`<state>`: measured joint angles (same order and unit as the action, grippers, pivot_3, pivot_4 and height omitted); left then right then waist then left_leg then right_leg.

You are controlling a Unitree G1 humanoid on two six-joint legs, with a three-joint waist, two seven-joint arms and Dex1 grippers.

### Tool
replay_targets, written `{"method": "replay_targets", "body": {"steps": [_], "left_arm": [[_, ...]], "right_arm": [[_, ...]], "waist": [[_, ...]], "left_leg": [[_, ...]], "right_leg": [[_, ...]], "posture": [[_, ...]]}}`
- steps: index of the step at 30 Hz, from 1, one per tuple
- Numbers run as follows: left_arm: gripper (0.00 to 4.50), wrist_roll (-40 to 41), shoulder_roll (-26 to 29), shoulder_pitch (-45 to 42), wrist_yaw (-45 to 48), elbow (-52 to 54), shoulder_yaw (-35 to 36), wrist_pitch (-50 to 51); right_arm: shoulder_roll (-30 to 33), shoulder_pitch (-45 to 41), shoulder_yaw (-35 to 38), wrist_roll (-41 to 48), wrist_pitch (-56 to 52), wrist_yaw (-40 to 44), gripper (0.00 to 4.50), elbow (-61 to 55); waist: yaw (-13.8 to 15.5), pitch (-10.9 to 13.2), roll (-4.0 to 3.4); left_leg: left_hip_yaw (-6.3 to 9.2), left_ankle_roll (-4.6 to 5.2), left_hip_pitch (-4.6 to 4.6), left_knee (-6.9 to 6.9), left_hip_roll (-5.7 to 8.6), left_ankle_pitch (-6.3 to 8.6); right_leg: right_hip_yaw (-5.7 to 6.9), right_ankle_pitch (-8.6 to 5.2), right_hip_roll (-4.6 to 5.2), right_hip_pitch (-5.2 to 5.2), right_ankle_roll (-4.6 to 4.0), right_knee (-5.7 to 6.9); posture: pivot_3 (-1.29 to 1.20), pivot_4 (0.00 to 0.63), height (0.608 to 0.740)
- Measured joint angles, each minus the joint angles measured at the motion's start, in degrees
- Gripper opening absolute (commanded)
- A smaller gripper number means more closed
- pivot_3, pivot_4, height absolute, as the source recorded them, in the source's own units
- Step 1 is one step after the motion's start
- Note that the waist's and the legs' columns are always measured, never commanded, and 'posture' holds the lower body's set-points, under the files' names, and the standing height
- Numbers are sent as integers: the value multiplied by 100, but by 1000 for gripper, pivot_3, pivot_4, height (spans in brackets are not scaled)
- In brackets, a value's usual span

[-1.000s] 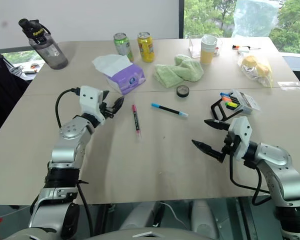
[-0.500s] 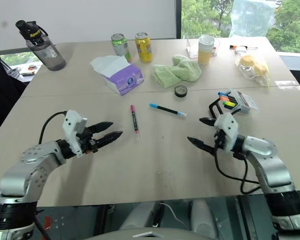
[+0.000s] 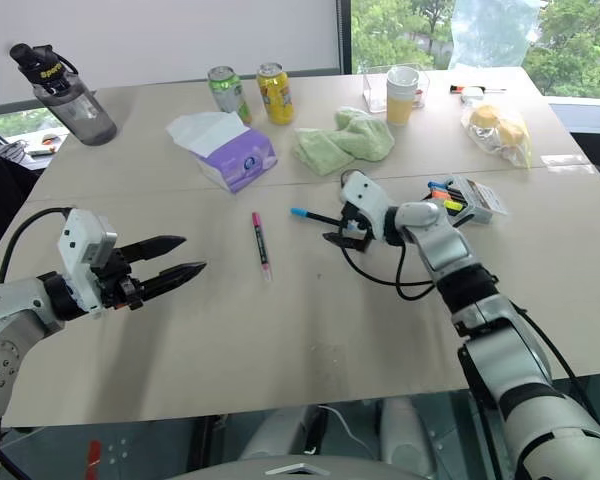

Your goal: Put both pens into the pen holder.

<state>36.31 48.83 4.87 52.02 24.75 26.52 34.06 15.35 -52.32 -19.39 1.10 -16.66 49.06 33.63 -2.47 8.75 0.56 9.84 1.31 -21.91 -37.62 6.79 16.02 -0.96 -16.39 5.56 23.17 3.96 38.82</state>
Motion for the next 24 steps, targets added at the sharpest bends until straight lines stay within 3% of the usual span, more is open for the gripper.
{"method": "replay_targets", "body": {"steps": [7, 11, 17, 24], "left_arm": [[3161, 102, -36, 434, -118, 319, 116, 87], [3161, 101, -31, 382, -118, 304, 128, 85], [3161, 89, -31, 247, -193, 294, 72, 83], [3161, 51, 17, 78, -153, 148, -186, 77]], "right_arm": [[-418, -1206, -224, -554, -302, 125, 4500, 1505], [-495, -2196, -579, -1029, -206, 721, 4500, 2217], [-629, -2385, -1123, -1595, -72, 1445, 4500, 2719], [-1053, -2869, -1117, -1872, -287, 1670, 4500, 3516]], "waist": [[-33, 3, -5], [-84, 4, -7], [-148, 4, -7], [-235, 4, -12]], "left_leg": [[-5, -8, -7, 22, -2, -5], [-4, -8, -7, 23, -2, -4], [-4, -8, -9, 24, -2, -5], [-6, -9, -7, 27, -3, -5]], "right_leg": [[-8, 0, -4, 26, -3, 8], [-8, 0, -4, 30, -4, 5], [-9, 0, -3, 29, -4, 7], [-12, 0, -7, 32, -4, 11]], "posture": [[0, 150, 740], [0, 150, 740], [0, 150, 740], [0, 150, 740]]}}
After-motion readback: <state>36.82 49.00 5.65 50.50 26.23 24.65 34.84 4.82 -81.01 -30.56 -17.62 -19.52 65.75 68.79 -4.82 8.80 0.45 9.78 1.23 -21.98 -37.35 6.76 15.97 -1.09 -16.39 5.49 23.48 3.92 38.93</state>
